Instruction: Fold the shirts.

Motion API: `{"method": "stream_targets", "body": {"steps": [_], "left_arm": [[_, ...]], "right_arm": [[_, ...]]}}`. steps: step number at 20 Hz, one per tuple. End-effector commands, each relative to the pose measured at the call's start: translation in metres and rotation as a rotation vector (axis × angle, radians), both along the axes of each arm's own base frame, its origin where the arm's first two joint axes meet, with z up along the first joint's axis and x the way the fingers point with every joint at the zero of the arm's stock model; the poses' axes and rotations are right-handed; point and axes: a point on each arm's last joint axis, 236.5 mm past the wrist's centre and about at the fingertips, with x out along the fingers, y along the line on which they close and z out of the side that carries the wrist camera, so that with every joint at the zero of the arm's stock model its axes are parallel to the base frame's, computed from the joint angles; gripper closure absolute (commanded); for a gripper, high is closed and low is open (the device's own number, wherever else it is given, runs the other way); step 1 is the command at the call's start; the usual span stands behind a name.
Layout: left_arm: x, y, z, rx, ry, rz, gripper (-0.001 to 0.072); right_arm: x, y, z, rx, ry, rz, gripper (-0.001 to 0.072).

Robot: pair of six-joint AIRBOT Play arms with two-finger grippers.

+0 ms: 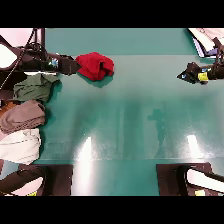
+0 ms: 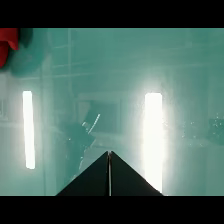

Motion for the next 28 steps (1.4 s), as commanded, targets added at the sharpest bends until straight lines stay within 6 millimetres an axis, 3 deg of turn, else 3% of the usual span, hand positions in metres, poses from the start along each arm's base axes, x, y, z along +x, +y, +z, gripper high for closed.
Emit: {"method": "stream_targets", "body": {"steps": [1, 14, 21, 22, 23, 24, 26, 28], "left_arm": [[0.0, 0.0, 0.001, 0.0, -0.002, 0.0, 0.0685], [0.0, 0.0, 0.001, 0.0, -0.002, 0.0, 0.0685], [0.001, -0.007, 0.008, -0.052, -0.009, 0.001, 0.0683], [0.007, -0.006, 0.01, -0.057, -0.026, 0.015, 0.0548], [0.016, -0.005, 0.012, -0.066, -0.049, 0.037, 0.0209], [0.029, -0.004, 0.008, -0.077, -0.058, 0.065, 0.0137], [0.06, 0.001, -0.017, -0.082, -0.051, 0.131, 0.0137], [0.099, 0.011, -0.067, -0.089, 0.006, 0.215, 0.0136]], "right_arm": [[0.0, 0.0, 0.001, 0.0, -0.002, 0.001, 0.0694], [0.003, 0.001, 0.003, 0.008, -0.012, -0.006, 0.0694], [0.005, 0.013, 0.013, 0.081, -0.03, -0.004, 0.0694], [0.006, 0.015, 0.015, 0.089, -0.032, -0.004, 0.0694], [0.005, 0.017, 0.015, 0.098, -0.03, -0.001, 0.0694], [0.002, 0.02, 0.016, 0.114, -0.021, 0.009, 0.0694], [-0.007, 0.025, 0.014, 0.12, 0.01, 0.038, 0.0694], [-0.012, 0.028, 0.013, 0.125, 0.029, 0.056, 0.0694]]}}
